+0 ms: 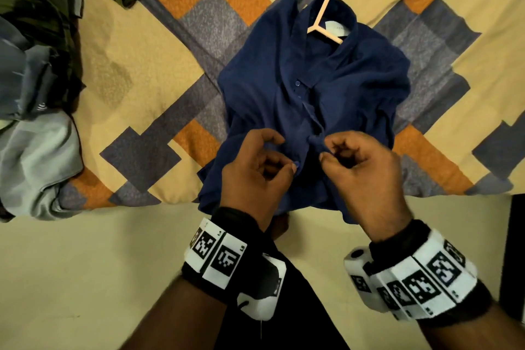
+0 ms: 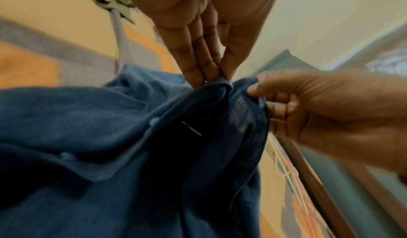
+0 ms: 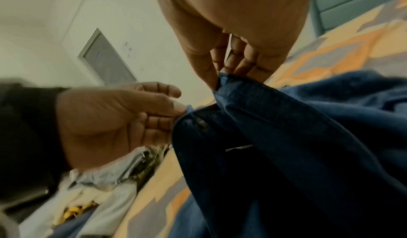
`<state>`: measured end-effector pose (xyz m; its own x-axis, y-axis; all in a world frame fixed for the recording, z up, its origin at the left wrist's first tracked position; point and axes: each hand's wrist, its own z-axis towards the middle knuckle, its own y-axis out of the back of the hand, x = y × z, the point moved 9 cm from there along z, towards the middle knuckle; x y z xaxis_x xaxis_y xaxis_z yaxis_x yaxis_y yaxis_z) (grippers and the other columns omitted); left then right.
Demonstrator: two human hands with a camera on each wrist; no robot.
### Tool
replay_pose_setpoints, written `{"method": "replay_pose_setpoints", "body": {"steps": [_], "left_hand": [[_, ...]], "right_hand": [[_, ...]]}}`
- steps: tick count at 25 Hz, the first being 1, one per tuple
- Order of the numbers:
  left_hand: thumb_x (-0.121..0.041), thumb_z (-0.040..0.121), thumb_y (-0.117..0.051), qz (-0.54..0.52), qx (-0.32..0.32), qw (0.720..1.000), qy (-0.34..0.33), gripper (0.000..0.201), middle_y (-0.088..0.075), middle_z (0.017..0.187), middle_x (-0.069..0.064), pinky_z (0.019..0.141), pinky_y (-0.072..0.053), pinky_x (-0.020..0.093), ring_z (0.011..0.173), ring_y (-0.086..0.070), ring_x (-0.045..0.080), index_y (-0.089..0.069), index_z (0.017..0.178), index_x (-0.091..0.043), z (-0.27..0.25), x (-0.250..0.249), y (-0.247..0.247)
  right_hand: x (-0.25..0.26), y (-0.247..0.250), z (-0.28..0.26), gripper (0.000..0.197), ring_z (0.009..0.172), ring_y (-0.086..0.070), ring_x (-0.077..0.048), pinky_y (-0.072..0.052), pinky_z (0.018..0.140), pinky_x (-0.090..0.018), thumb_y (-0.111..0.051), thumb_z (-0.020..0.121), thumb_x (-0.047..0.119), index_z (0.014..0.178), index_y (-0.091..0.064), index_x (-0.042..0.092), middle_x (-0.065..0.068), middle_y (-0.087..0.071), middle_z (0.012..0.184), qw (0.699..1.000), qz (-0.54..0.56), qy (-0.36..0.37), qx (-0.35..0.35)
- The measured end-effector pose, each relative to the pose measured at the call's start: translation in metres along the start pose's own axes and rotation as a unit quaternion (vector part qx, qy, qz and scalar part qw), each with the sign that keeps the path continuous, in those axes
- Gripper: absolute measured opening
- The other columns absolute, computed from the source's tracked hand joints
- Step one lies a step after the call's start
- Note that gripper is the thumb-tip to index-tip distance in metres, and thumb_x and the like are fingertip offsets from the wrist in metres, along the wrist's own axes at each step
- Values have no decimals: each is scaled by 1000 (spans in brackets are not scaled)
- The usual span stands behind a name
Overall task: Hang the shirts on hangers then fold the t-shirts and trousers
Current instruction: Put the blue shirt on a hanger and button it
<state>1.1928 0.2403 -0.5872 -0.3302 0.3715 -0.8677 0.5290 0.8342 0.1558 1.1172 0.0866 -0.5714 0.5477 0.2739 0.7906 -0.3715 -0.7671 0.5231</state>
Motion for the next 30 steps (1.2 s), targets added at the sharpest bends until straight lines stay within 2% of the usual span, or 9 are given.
{"method": "replay_pose_setpoints", "body": {"steps": [3,8,12,15,19,22,24,27,30], "left_hand": [[-3,77,-72,71,18,996,-44,42,-67,70,-3,65,-56,27,63,-65,8,-49,92,-35,-17,-7,-10],[-1,76,-71,16,-6,1000,-22,41,-66,71,-1,70,-56,31,66,-66,15,-45,88,-29,-34,-2,-3],[1,78,-70,17,-10,1000,-17,42,-66,69,1,68,-55,26,66,-66,15,-42,87,-28,-43,3,-3],[2,76,-72,19,-28,999,-13,42,-65,68,3,67,-55,22,64,-66,13,-43,88,-25,-43,14,3],[3,75,-71,21,-29,999,-6,41,-65,75,10,66,-56,25,65,-67,14,-44,85,-25,-44,28,5],[3,76,-69,24,-12,1000,-5,39,-62,83,2,66,-57,27,68,-67,13,-46,84,-27,-43,34,6],[-3,77,-71,31,-13,999,5,35,-63,81,-5,63,-57,35,69,-67,15,-48,84,-30,-42,37,10],[-9,78,-74,33,-12,999,31,32,-67,82,0,58,-58,40,67,-68,15,-50,85,-30,-40,40,12],[-4,81,-68,40,-9,999,31,38,-67,83,4,64,-59,42,68,-68,15,-45,88,-33,-32,39,16]], "right_hand": [[1,-1,-15,28,73,-63,-5,-48,71,-13,-74,79,1,85,-66,28,-1,-68,83,997,69,-7,22],[7,-18,-28,21,78,-63,1,-47,74,-7,-76,77,1,96,-74,10,11,-66,81,996,23,14,90],[1,-16,-45,24,83,-65,0,-48,76,-7,-73,79,1,102,-73,9,12,-67,83,995,21,9,102],[-9,-21,-54,22,88,-67,1,-51,80,-13,-67,86,2,106,-73,10,10,-71,93,992,57,-16,112],[-29,-34,-60,18,70,-66,-1,-51,68,-14,-72,81,1,95,-73,12,2,-72,78,983,128,-75,106],[-33,-42,-62,17,68,-66,-6,-53,68,-17,-73,79,-2,88,-72,13,-1,-70,74,984,144,-79,75],[-32,-47,-63,17,67,-64,-7,-52,68,-17,-74,78,-1,85,-72,14,-2,-70,74,986,137,-69,62],[-25,-53,-62,11,70,-64,-14,-53,68,-18,-73,80,2,85,-72,12,-6,-68,79,992,107,-45,51],[-25,-55,-57,20,69,-62,-11,-54,70,-19,-74,78,-1,84,-68,16,-6,-67,75,988,130,-71,51]]}}
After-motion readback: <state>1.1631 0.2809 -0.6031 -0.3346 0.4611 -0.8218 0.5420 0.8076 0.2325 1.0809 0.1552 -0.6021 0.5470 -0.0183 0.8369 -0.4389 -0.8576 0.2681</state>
